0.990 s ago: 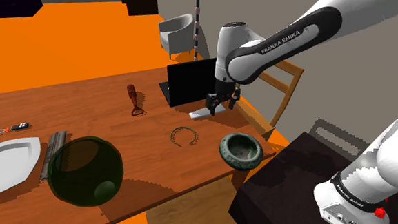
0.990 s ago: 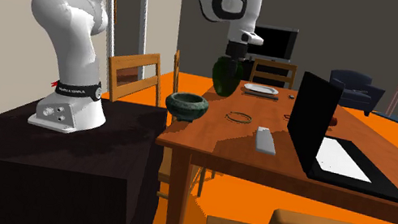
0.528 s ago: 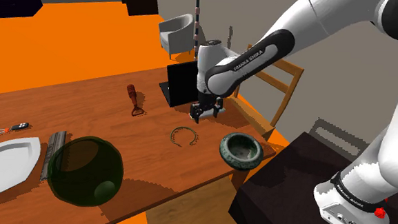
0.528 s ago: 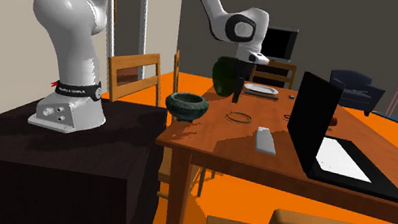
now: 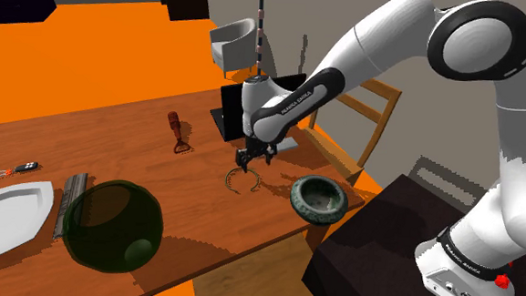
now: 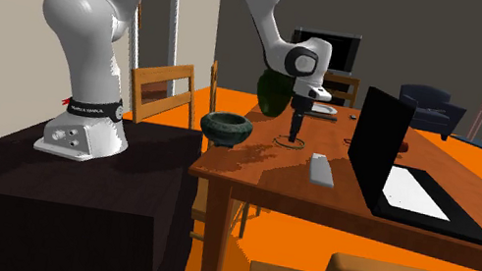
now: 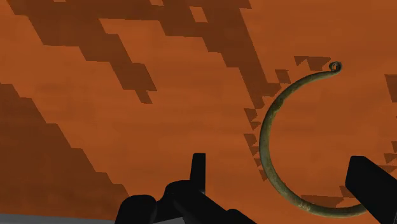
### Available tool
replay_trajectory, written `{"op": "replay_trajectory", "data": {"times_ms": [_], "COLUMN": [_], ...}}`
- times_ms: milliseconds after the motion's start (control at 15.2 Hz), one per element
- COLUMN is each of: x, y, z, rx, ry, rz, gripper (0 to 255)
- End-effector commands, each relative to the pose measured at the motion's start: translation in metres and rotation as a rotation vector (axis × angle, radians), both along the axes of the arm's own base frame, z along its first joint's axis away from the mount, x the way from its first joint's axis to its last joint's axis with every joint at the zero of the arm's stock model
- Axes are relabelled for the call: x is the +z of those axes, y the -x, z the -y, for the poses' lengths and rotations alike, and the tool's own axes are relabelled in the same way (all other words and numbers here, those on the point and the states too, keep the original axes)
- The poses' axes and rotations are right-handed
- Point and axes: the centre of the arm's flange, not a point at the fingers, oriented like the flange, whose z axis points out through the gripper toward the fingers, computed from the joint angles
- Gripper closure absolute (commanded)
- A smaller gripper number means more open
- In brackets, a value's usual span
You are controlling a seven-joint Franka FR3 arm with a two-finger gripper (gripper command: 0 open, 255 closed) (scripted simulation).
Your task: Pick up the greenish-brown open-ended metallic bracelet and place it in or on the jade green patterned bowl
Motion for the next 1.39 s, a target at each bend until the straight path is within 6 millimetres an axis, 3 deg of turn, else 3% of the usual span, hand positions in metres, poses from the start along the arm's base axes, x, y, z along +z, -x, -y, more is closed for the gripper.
{"op": "replay_trajectory", "data": {"times_ms": [0,264,792,858,1320], "x": [-0.01,-0.034,-0.034,-0.034,-0.034], "y": [0.0,0.001,0.001,0.001,0.0], "z": [-0.003,-0.003,-0.003,-0.003,-0.002], "rx": [-0.001,-0.001,-0.001,-0.001,-0.001], "ry": [0.0,0.0,0.0,0.0,0.0], "rz": [0.0,0.0,0.0,0.0,0.0], "gripper": [0,0,0,255,255]}}
